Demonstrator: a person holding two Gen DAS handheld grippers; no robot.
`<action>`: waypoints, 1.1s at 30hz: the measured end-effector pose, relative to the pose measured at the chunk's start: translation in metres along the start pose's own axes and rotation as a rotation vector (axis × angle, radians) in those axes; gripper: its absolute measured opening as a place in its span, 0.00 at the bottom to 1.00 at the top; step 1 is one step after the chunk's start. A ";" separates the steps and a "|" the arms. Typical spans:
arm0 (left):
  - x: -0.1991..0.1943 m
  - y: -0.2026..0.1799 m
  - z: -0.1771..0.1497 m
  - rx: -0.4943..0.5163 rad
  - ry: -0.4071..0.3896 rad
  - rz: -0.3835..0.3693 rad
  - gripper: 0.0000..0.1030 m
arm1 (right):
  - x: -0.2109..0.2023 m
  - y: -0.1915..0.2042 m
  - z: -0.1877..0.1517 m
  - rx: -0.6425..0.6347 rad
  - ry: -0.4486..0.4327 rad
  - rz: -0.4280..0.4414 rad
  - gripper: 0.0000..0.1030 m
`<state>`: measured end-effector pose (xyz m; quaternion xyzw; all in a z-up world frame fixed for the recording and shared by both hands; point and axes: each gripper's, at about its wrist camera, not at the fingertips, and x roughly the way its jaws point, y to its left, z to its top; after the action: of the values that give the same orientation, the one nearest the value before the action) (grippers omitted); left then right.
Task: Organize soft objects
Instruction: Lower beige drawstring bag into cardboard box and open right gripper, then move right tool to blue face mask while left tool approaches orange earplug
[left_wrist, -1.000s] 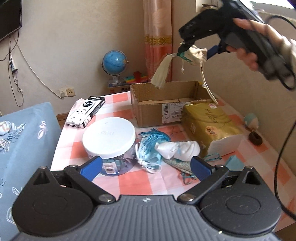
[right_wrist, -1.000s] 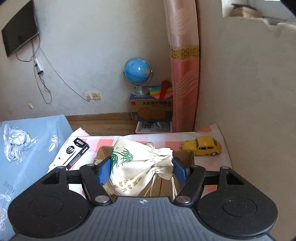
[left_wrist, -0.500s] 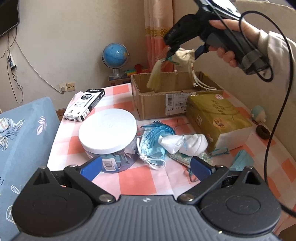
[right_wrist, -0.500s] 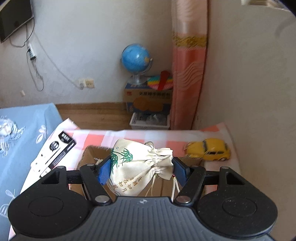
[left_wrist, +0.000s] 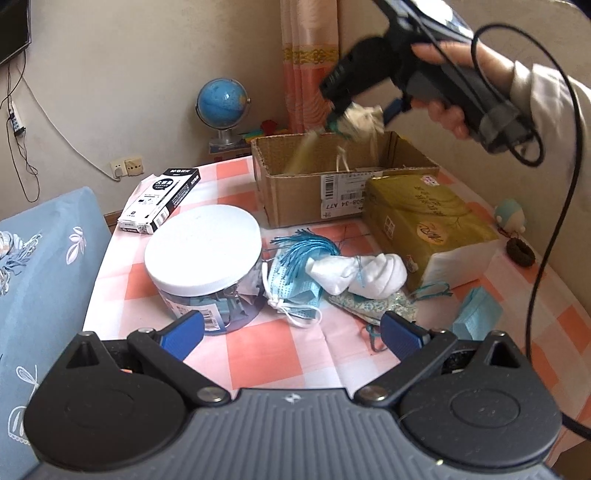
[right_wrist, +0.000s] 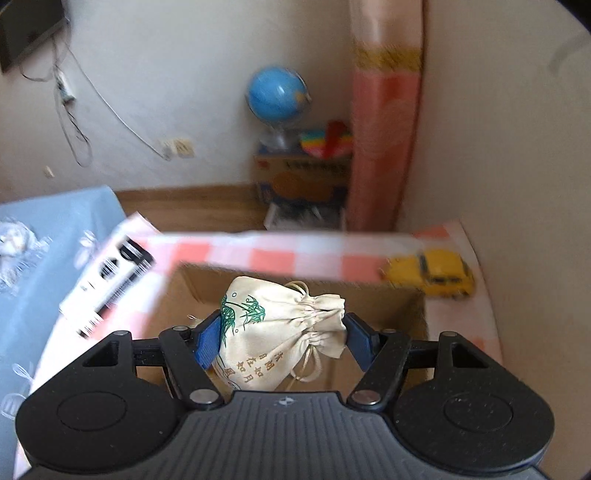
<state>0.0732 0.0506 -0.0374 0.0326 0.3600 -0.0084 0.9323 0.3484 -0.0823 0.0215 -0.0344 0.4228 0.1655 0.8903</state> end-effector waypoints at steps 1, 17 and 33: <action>0.000 0.000 0.000 0.000 0.001 -0.001 0.98 | 0.004 -0.003 -0.003 -0.002 0.023 -0.018 0.74; -0.017 -0.003 0.001 0.018 -0.032 0.003 0.98 | -0.062 -0.006 -0.053 -0.034 -0.083 -0.018 1.00; -0.037 -0.003 -0.017 0.056 -0.030 -0.030 0.98 | -0.122 -0.004 -0.191 -0.017 -0.091 0.015 1.00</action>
<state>0.0344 0.0486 -0.0251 0.0531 0.3460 -0.0327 0.9362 0.1363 -0.1574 -0.0083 -0.0313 0.3807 0.1773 0.9070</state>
